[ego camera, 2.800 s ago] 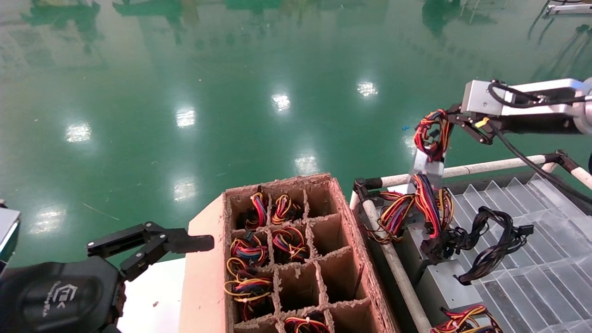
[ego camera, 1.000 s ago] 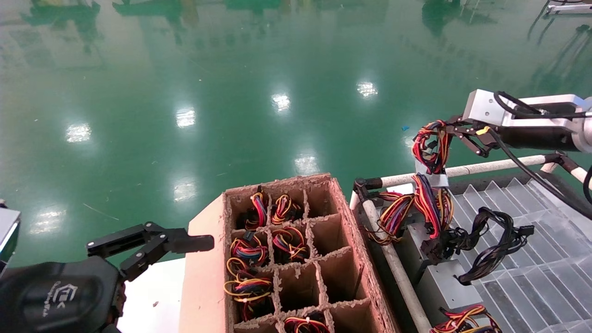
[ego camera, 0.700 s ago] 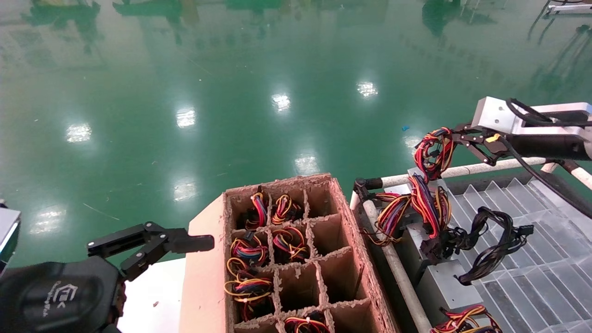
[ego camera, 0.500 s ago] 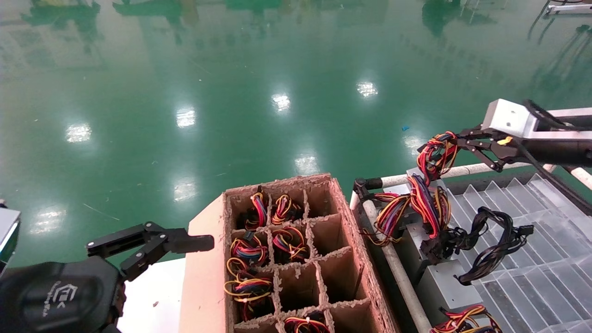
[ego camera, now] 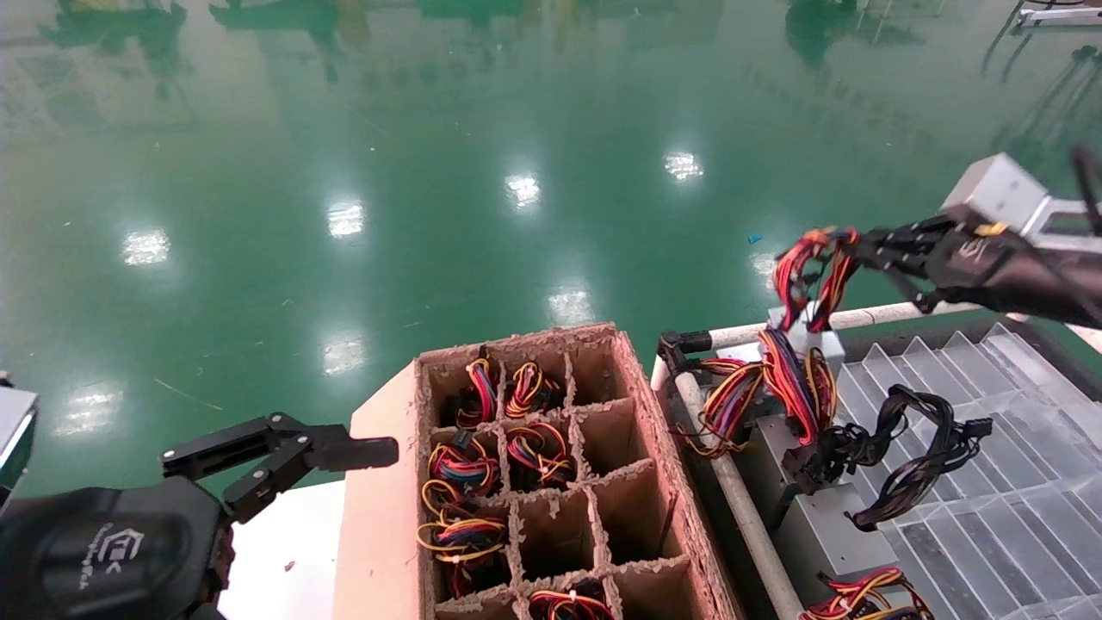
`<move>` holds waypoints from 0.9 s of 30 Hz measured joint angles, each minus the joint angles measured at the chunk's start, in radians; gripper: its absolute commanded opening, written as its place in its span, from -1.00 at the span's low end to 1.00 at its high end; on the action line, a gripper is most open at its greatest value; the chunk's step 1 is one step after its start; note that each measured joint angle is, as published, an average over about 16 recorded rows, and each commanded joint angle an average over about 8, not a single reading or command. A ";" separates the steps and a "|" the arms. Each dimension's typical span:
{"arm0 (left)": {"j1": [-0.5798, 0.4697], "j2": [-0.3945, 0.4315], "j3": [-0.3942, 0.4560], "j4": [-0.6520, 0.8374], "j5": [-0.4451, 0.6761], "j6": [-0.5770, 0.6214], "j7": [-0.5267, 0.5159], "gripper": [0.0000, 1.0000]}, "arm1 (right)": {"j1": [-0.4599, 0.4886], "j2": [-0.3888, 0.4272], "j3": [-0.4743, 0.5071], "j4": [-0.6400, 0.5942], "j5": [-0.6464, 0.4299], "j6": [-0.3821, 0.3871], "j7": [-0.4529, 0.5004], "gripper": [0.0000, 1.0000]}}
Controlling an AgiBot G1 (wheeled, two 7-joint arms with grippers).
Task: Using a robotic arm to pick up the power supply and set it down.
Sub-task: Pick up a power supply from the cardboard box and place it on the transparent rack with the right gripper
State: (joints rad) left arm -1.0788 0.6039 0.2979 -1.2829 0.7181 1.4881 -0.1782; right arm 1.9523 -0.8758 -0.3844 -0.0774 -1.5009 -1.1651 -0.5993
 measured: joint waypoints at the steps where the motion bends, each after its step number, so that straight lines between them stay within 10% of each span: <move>1: 0.000 0.000 0.000 0.000 0.000 0.000 0.000 1.00 | -0.007 0.001 0.010 -0.004 0.014 0.009 0.010 -1.00; 27: 0.000 -0.001 0.001 0.000 -0.001 -0.001 0.001 1.00 | -0.143 -0.037 0.117 0.038 0.172 0.195 0.110 -1.00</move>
State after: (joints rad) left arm -1.0791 0.6033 0.2993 -1.2829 0.7171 1.4875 -0.1775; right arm 1.8092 -0.9124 -0.2676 -0.0391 -1.3284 -0.9696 -0.4890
